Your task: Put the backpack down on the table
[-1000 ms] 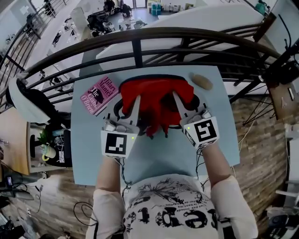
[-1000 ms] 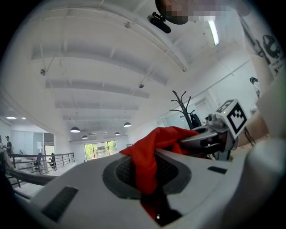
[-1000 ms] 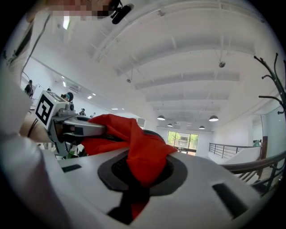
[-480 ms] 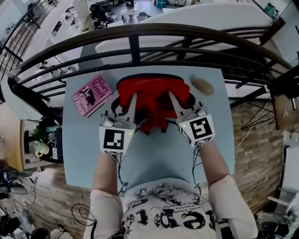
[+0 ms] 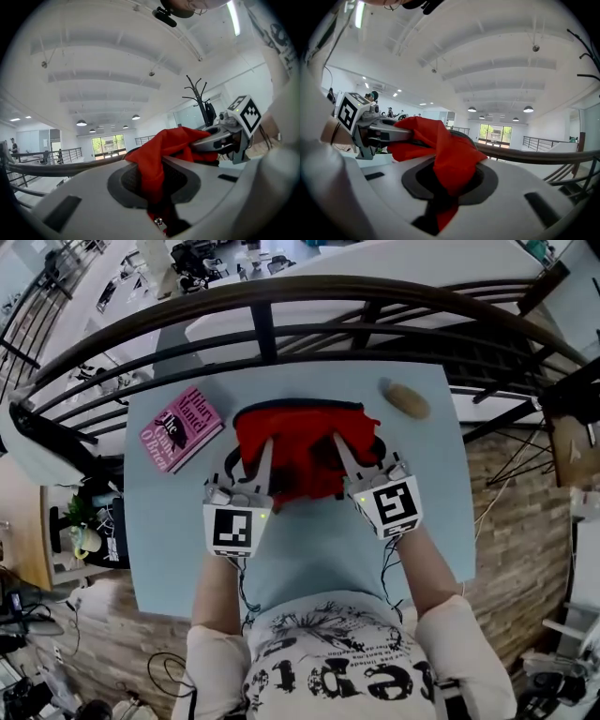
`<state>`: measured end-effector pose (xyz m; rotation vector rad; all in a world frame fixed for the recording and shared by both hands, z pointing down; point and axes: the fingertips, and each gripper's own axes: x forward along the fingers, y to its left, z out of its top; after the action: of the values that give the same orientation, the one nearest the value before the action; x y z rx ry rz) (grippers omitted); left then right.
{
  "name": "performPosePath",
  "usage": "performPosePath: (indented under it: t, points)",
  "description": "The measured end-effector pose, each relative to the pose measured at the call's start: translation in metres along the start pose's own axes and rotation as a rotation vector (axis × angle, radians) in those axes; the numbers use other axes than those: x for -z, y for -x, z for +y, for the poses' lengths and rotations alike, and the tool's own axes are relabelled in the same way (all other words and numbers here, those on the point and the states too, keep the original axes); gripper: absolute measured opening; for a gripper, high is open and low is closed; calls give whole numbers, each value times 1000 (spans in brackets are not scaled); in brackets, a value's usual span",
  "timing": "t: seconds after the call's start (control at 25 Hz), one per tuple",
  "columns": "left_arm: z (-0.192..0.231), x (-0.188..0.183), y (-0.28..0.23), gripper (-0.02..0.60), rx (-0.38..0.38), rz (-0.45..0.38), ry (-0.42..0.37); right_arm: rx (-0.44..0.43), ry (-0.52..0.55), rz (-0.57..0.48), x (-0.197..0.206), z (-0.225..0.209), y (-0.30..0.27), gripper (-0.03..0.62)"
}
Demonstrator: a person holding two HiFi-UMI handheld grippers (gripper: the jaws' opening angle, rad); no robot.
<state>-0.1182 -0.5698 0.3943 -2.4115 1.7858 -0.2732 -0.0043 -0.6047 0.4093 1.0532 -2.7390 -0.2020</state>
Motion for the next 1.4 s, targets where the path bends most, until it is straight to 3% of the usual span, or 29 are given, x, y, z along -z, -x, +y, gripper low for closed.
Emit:
performPosePath:
  t: [0.24,0.84,1.12,1.4]
  points:
    - [-6,17,20,58,42,-6,59,2,-34,57,13,21,16,75]
    - [-51,72,93,64,172,148,172,51,-142,220,62,86,74,112]
    - [-67,96,125,67,193,95,171,95,-173,260,90,116,101,124]
    - [-93,124,155,77,220,157,246,69,-187,316,124,143,126,141]
